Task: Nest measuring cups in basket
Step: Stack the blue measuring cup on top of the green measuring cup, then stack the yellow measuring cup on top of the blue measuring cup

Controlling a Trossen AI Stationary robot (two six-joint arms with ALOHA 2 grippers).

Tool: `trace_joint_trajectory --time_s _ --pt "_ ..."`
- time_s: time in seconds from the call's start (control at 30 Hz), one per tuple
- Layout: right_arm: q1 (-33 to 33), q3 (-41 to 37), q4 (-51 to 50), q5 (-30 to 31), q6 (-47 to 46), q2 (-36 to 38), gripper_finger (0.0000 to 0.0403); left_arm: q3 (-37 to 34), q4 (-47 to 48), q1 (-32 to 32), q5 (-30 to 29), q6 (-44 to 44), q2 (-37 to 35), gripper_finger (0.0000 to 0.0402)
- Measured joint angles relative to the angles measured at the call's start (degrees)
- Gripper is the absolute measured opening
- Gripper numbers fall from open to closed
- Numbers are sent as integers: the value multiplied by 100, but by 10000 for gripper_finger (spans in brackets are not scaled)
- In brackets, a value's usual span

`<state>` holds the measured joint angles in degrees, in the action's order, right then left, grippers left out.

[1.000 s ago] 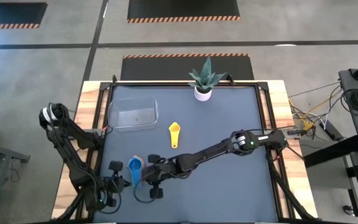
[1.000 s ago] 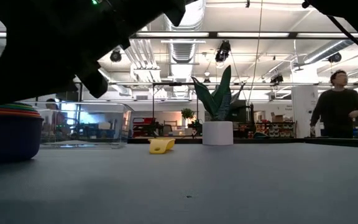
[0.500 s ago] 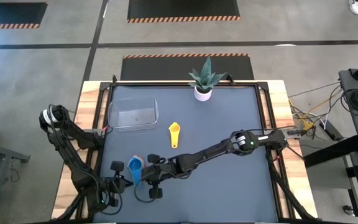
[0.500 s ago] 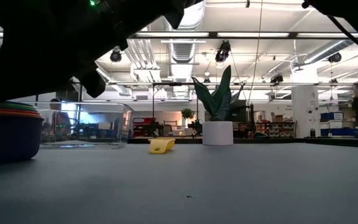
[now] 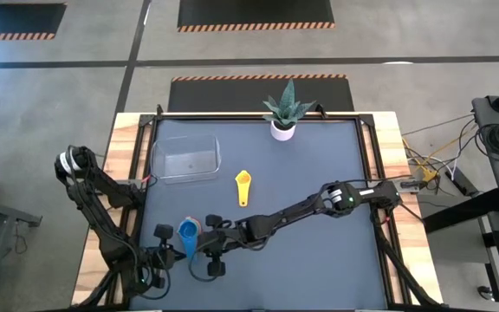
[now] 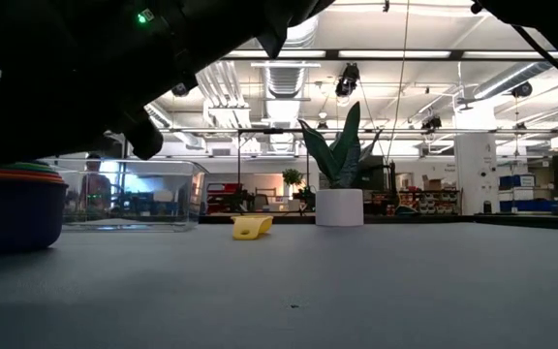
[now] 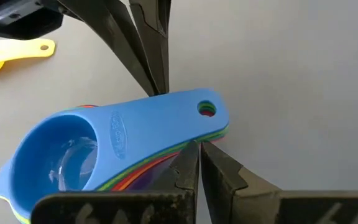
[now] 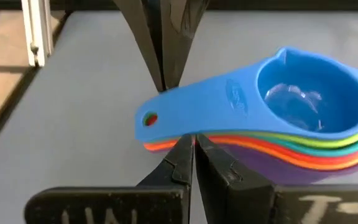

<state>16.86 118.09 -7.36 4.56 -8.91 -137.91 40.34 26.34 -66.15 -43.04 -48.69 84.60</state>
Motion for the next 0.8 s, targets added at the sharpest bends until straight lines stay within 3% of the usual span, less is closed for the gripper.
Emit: trace_joint_trajectory --time_s 0.2,0.43,0.67,0.8 --pt "-2 220 -588 0 66 5 9 3 66 0 42 0 -74 0" --pt "0 670 -1874 49 210 72 9 441 889 -2 319 -4 -162 0" --pt "-8 1015 -3276 989 113 279 9 1227 2149 -91 304 171 -162 0" --pt "-38 1011 -3677 1359 -37 410 9 1634 2454 -204 -168 833 -204 0"
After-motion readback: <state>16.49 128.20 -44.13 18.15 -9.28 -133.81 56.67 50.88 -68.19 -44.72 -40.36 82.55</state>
